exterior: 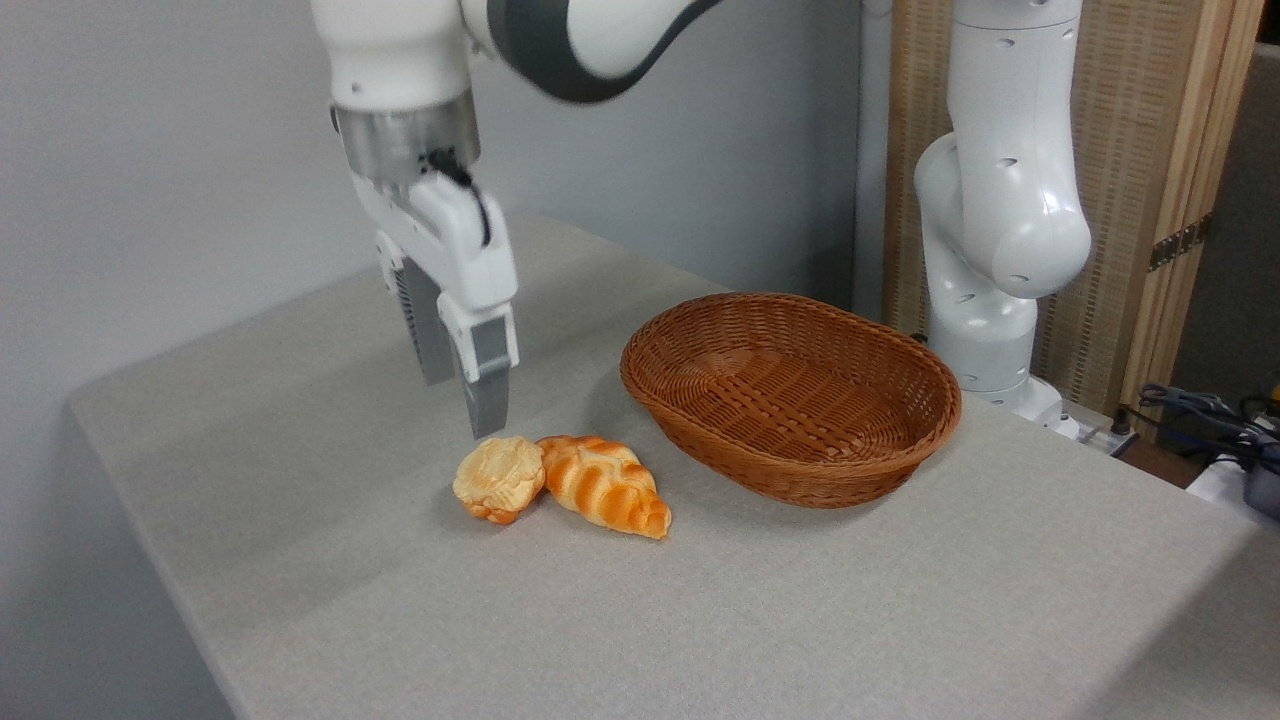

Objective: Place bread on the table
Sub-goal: 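Open the gripper to release the roll and raise it away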

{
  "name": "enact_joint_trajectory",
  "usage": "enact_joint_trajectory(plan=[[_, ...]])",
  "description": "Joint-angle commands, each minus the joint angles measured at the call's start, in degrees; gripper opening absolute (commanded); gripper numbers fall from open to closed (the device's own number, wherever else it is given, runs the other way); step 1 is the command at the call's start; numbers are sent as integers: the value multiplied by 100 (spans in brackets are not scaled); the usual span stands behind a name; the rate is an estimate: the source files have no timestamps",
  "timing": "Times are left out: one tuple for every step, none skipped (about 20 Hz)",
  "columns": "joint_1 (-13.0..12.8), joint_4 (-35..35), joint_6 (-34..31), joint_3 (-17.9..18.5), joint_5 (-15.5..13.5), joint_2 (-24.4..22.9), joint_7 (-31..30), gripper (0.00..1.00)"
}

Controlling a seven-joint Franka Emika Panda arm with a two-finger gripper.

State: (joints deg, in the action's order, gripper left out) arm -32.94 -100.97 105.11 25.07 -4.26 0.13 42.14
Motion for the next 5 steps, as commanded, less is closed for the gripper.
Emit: enact_joint_trajectory(plan=[[51,280,-236,156,-23,49,-742,100],[51,271,-245,200,-14,49,-882,100],[51,271,-245,200,-14,49,-918,100],[51,271,-245,200,-14,49,-927,100],[51,262,-245,200,-14,58,-927,100]])
